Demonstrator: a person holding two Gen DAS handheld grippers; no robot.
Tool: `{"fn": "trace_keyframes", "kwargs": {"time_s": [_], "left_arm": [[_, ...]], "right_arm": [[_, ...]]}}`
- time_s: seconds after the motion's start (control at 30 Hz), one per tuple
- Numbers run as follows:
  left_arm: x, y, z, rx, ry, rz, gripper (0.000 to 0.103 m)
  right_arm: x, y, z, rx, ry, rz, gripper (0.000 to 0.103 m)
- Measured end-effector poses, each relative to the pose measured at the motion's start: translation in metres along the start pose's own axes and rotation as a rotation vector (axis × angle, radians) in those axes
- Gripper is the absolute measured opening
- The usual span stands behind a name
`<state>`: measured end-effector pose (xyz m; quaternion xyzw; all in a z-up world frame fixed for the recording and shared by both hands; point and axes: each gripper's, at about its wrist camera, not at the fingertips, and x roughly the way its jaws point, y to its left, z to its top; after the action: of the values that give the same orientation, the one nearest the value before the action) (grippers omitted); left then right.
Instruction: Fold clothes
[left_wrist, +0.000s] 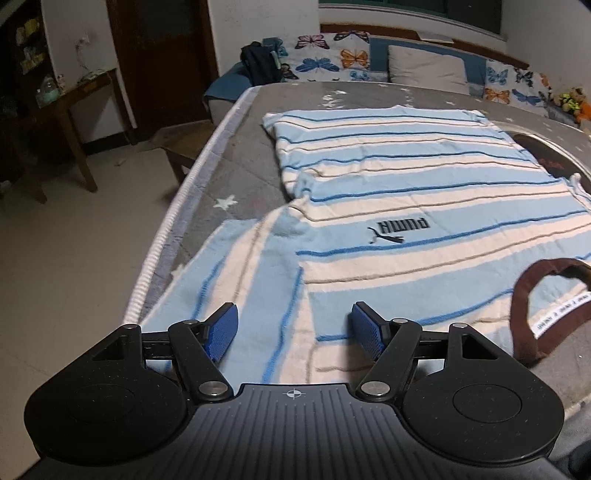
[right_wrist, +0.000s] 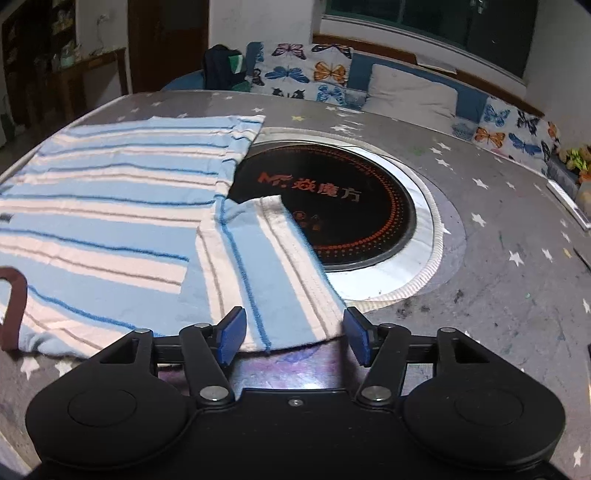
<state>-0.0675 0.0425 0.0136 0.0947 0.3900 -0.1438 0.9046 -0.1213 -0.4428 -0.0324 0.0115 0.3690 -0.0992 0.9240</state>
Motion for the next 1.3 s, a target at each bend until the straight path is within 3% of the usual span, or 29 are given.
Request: {"fn": "trace_keyframes", "kwargs": {"time_s": [0.17, 0.3, 0.4, 0.63, 0.93, 1.3], "left_arm": [[-0.009, 0.012, -0.001, -0.049, -0.024, 0.029, 0.07], [-0.022, 0.032, -0.007, -0.172, -0.058, 0.088, 0.069], [-0.029, 0.048, -0.015, -0.279, -0.06, 0.138, 0.06], [-0.029, 0.071, -0.028, -0.416, -0.031, 0.139, 0.057], [-0.026, 0.066, -0.028, -0.396, -0.032, 0.2, 0.042], [-0.036, 0.071, -0.032, -0.541, -0.036, 0.181, 0.035]], "right_arm": [[-0.001, -0.014, -0.003, 0.068, -0.002, -0.01, 0.062], [-0.002, -0.017, -0.006, 0.083, -0.01, -0.017, 0.062], [0.0, -0.013, -0.006, 0.062, -0.006, -0.018, 0.062], [0.004, -0.013, -0.007, 0.072, 0.002, -0.009, 0.063], [0.004, -0.016, -0.007, 0.086, 0.004, -0.01, 0.068], [0.005, -0.015, -0.007, 0.08, 0.005, -0.017, 0.069]]}}
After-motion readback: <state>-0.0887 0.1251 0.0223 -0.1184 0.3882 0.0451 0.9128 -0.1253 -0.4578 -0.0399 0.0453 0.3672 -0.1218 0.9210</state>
